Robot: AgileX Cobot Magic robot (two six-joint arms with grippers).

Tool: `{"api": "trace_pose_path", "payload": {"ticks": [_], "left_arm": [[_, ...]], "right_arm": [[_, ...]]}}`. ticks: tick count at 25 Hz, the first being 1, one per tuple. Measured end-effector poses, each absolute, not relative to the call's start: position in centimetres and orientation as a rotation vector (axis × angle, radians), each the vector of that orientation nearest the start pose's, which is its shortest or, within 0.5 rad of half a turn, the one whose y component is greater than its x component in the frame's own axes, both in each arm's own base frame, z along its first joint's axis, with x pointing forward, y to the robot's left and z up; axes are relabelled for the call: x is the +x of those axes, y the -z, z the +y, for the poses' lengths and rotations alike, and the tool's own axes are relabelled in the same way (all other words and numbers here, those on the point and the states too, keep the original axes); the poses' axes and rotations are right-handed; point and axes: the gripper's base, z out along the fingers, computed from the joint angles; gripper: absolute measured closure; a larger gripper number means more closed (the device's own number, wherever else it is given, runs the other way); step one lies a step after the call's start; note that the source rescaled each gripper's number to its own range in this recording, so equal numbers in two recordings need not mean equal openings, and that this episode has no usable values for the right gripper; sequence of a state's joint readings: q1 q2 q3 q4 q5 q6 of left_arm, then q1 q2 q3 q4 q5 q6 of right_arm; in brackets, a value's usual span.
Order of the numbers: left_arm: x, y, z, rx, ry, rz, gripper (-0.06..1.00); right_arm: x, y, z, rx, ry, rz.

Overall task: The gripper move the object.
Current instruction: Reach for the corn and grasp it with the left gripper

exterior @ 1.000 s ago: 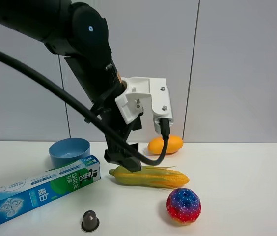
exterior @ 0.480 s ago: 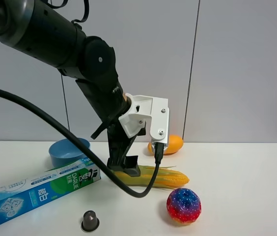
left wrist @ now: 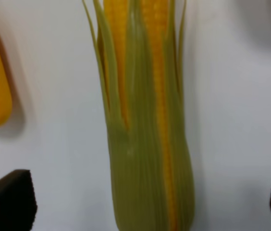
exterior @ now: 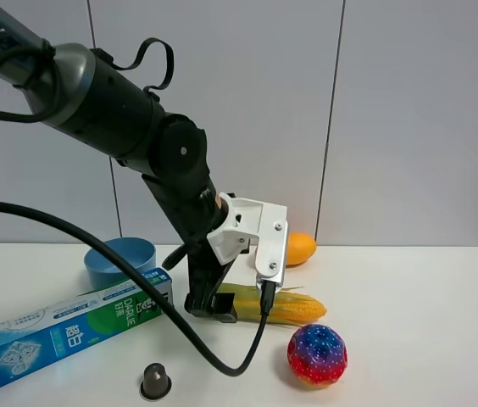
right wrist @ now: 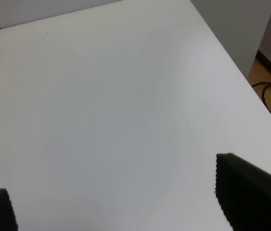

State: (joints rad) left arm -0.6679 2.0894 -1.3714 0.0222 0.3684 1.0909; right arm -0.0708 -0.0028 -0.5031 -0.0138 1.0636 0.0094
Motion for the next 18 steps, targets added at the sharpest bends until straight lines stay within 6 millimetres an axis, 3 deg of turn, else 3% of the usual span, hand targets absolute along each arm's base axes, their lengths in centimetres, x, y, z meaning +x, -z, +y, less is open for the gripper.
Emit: {"api": "trace_pose_path", "payload": {"ticks": [6,18], "left_arm": [[35.8,-13.4,-26.4,1.94,-0.204,1.618,-0.06],[36.0,-10.9,-26.5,1.98,-0.197,1.633,-0.06]], "right_arm": [[-0.6,-27.8,-0.1,0.083,0.055,2.04],[-0.6,-27.8,-0.1,0.083,0.054,2.04]]}}
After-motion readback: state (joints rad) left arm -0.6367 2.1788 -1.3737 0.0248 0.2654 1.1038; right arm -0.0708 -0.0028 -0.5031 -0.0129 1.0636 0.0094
